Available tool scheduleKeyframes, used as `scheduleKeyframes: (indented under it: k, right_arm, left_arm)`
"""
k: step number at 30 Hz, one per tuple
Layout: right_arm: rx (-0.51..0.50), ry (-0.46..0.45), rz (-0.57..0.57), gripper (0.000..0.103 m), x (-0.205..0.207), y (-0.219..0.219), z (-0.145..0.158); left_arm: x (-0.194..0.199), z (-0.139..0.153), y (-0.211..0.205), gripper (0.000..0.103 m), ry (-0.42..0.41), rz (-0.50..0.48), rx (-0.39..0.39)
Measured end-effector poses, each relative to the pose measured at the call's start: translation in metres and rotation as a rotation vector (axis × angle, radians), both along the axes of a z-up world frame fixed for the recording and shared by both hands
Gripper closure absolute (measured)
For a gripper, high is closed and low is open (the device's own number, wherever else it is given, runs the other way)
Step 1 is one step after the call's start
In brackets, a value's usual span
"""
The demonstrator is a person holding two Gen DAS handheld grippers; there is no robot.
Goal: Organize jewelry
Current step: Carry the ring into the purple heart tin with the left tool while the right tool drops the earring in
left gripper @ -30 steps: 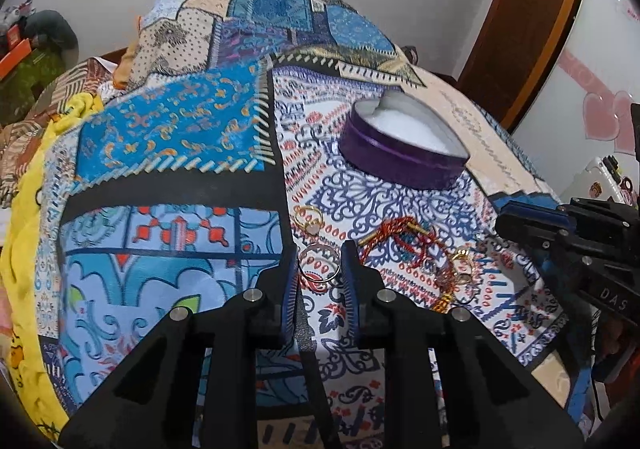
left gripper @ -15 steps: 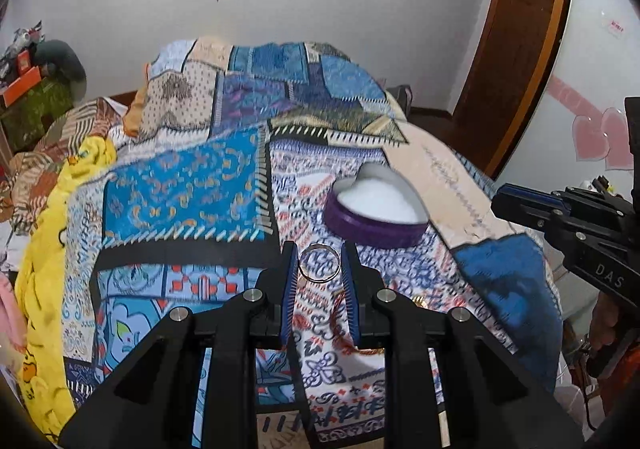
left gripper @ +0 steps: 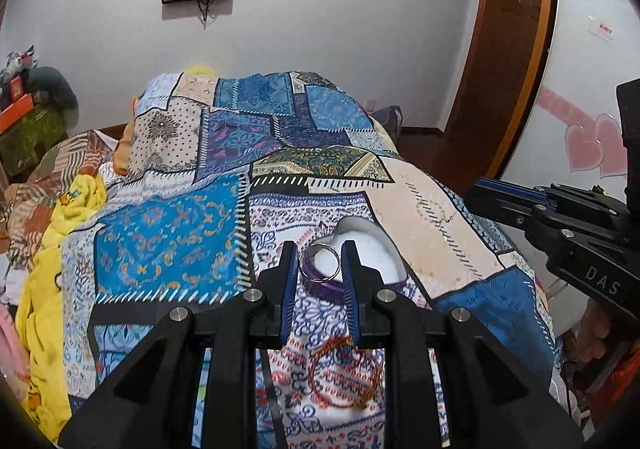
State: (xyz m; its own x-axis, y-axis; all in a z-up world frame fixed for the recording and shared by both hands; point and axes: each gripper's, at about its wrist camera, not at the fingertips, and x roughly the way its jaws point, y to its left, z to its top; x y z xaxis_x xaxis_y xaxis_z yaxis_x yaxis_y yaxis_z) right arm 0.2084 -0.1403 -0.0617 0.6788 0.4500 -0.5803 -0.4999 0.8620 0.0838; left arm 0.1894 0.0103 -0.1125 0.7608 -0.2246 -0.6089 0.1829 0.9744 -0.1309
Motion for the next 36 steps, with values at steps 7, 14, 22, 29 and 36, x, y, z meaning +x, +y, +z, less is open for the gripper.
scheduleKeyframes:
  k: [7, 14, 22, 29, 36]
  right_arm:
    - [0.001, 0.027, -0.001, 0.094, 0.022, 0.005, -0.012]
    - [-0.022, 0.068, 0.016, 0.094, 0.035, 0.009, -0.029]
    - [-0.034, 0.106, 0.053, 0.094, 0.047, 0.013, -0.040]
    - [-0.050, 0.176, 0.072, 0.094, 0.069, 0.011, -0.055]
    - [-0.050, 0.234, 0.096, 0.094, 0.078, 0.010, -0.063]
  left_arm:
    - [0.024, -0.011, -0.005, 0.082, 0.021, -0.011, 0.013]
    - [0.045, -0.029, -0.010, 0.082, 0.073, -0.040, 0.009]
    - [0.060, -0.045, -0.019, 0.082, 0.116, -0.075, 0.014]
    - [0.068, -0.055, -0.025, 0.082, 0.152, -0.102, 0.023]
    - [0.074, -0.063, -0.030, 0.082, 0.181, -0.125, 0.028]
